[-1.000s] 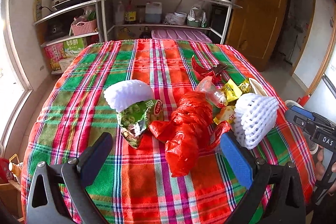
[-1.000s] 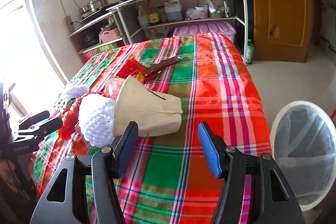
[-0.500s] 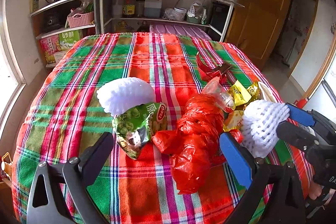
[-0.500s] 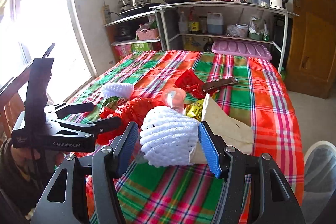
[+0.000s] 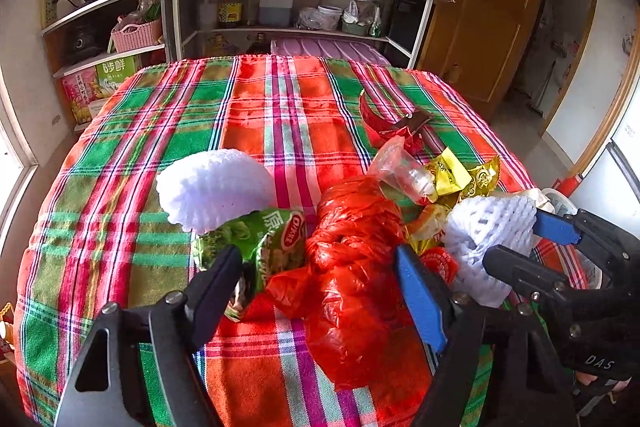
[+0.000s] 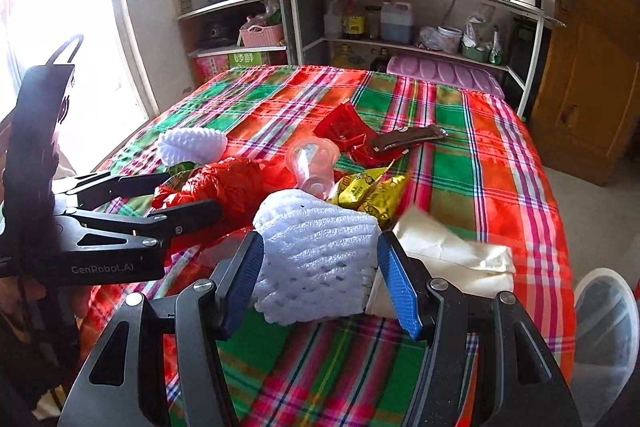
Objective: Collect trash
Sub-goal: 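Grasp the white foam net with the right tool while the left grasps the red plastic bag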
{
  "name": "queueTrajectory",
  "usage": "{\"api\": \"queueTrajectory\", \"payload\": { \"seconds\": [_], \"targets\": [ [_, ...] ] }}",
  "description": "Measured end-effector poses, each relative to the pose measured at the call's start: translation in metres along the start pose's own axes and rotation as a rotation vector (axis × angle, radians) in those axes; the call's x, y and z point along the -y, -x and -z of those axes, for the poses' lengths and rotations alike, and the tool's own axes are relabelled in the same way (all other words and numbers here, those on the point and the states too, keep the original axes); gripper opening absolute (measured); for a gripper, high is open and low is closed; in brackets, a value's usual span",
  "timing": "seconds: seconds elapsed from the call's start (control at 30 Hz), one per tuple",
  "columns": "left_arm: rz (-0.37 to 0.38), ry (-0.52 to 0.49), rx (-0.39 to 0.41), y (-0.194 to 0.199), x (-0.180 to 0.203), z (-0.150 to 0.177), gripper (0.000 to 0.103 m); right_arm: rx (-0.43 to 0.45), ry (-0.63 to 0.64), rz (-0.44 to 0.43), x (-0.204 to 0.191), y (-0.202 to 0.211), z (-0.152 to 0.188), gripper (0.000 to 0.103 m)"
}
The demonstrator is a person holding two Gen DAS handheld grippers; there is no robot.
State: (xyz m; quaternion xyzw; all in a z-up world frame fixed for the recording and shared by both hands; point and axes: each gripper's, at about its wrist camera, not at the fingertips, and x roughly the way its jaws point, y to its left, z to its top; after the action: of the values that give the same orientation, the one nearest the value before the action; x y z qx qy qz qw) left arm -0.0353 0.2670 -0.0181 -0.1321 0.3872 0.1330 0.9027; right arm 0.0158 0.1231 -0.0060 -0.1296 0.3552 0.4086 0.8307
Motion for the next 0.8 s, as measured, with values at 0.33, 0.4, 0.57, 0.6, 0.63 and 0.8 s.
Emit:
{"api": "queueTrajectory", "payload": {
  "seconds": [0.33, 0.4, 0.57, 0.6, 0.63, 0.8],
  "targets": [
    [0.009, -0.009, 0.029, 0.009, 0.004, -0.001, 0.058, 0.003, 0.001, -0.018, -0.007, 0.004, 0.006, 0.015],
    [0.01, -0.008, 0.038, 0.012, 0.006, -0.002, 0.055, 0.013, 0.0, -0.018, -0.009, 0.007, 0.007, 0.013],
    [0.025, -0.017, 0.05, 0.017, 0.011, -0.003, 0.039, 0.055, -0.004, -0.024, -0.011, 0.019, 0.007, 0.012],
    [0.021, -0.019, 0.046, 0.016, 0.011, -0.002, 0.039, 0.063, -0.005, -0.023, -0.011, 0.022, 0.007, 0.012],
    [0.02, -0.018, 0.042, 0.015, 0.012, -0.002, 0.039, 0.069, -0.009, -0.025, -0.011, 0.024, 0.007, 0.012],
    [0.021, -0.025, 0.046, 0.017, 0.015, 0.001, 0.039, 0.091, -0.032, -0.033, -0.007, 0.031, 0.009, 0.011]
  ]
}}
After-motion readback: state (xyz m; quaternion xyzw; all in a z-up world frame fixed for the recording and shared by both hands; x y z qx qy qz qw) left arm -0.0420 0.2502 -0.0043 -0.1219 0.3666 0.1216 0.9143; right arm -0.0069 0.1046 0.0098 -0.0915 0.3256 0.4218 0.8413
